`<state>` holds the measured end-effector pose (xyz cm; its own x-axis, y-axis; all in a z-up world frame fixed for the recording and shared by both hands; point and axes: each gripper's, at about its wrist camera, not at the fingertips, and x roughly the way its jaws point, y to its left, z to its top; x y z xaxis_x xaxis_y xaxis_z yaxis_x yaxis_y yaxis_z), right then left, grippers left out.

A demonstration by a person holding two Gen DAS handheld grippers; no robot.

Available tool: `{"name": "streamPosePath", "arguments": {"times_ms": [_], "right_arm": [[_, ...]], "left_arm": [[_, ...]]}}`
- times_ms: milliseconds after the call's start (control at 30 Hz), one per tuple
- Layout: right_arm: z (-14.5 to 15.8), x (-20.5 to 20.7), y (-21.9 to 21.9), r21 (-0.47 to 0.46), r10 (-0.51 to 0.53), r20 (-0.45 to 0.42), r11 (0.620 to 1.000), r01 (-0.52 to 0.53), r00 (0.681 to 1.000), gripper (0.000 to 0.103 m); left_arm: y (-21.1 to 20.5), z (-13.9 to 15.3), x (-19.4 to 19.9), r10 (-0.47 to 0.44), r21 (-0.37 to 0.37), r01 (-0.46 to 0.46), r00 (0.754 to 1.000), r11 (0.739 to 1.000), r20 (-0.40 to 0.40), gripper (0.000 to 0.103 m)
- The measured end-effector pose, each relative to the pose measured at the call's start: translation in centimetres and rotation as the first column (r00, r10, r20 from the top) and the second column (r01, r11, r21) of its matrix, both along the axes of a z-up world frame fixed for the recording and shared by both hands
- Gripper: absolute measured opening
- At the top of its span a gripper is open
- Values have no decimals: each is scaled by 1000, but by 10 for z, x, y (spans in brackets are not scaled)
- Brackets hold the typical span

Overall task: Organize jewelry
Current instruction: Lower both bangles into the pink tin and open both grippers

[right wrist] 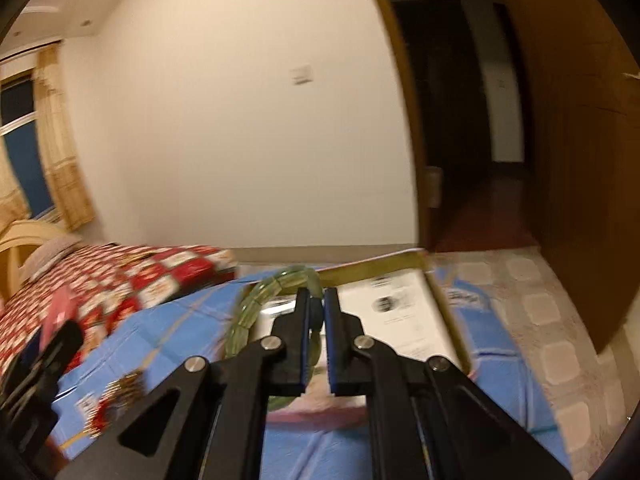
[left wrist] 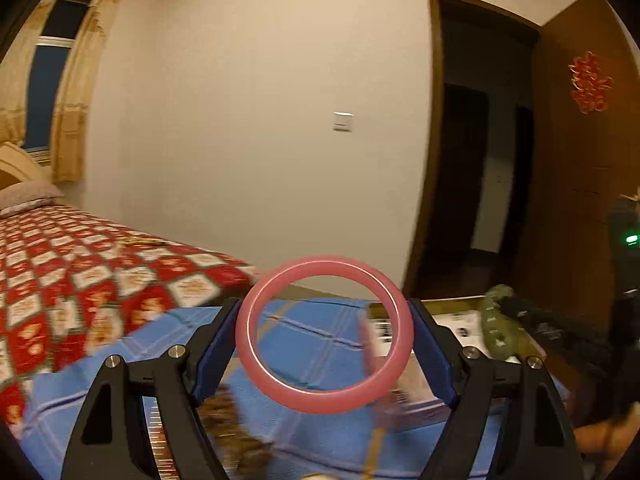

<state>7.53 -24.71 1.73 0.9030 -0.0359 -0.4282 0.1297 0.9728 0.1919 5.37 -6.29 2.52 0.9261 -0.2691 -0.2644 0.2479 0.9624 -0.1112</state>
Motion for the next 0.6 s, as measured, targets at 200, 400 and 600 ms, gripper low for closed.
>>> {"name": "streamPosePath", "arguments": {"times_ms": [200,400,600], "right_arm": [[-22,20,-34,29,-36,-94,999,39,995,10],[-34,25,-54,79,-20,-154,996,33,988,15],[-34,22,-56,85,-33,-149,995,46,988,43]], "left_arm": [[-61,-11,29,-106,19,108,991,994,-78,81],[-86,-30,52,-165,42,177,965,983,-203,81],[-73,-39,67,-185,-38,183,932,982,-311,84]]}}
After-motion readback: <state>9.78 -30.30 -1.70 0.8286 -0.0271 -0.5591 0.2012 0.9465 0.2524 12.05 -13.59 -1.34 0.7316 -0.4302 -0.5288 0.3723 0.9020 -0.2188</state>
